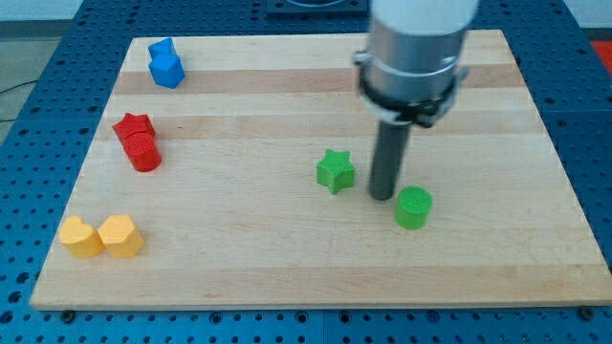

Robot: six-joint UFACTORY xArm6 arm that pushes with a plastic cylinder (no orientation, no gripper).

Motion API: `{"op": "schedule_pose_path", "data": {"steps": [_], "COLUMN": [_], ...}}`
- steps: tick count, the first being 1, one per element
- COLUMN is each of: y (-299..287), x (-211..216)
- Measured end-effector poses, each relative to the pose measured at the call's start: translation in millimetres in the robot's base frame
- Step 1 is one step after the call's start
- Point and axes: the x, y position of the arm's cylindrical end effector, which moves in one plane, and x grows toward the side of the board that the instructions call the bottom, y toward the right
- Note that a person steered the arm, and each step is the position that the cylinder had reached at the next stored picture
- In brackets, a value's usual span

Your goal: Move the green circle below to the green star

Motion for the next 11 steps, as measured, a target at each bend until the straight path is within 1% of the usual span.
{"op": "schedule_pose_path", "data": {"steps": [1,2,3,4,5,6,7,8,9,10,11], "y": [-29,-30,20,92,137,110,52,30,48,54,13], "x": [-24,-77,-78,-62,-22,14,17,16,36,41,59]}}
